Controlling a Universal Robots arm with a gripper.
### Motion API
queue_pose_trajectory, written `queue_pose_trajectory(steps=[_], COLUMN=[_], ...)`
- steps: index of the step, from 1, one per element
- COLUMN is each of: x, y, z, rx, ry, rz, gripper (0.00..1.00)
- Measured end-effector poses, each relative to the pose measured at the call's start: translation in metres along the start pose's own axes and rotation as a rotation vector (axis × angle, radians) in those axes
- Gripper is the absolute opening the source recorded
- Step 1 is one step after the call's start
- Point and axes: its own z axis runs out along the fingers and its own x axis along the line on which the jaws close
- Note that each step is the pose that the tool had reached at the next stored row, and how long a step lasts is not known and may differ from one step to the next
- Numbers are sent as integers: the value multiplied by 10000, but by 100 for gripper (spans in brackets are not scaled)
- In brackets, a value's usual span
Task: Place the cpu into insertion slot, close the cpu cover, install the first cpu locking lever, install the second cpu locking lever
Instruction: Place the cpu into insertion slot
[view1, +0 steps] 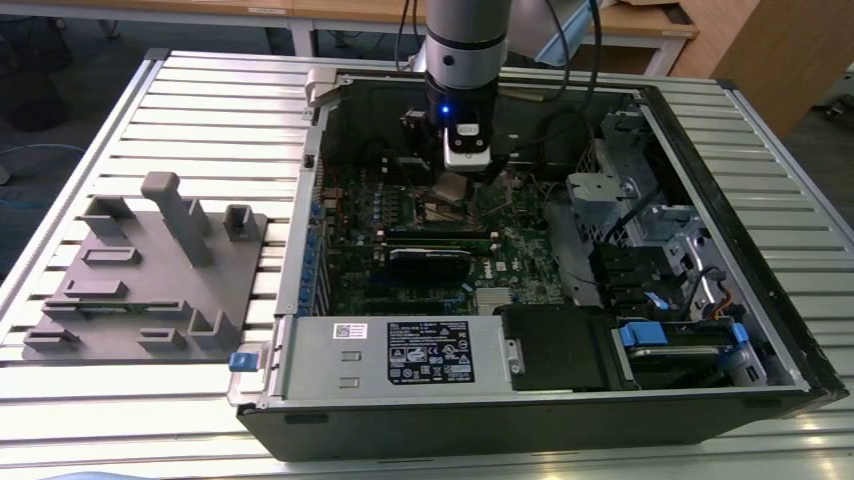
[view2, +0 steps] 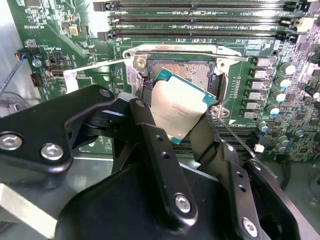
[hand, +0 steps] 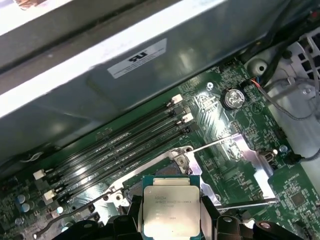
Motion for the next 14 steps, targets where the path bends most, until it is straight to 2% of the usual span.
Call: queue_pose_trajectory(steps=[10,14], x=[0,0], y=[0,0], z=[0,1], rx=[34,55], ry=[-53,-88], rz=[816,1366], gripper=[54,54])
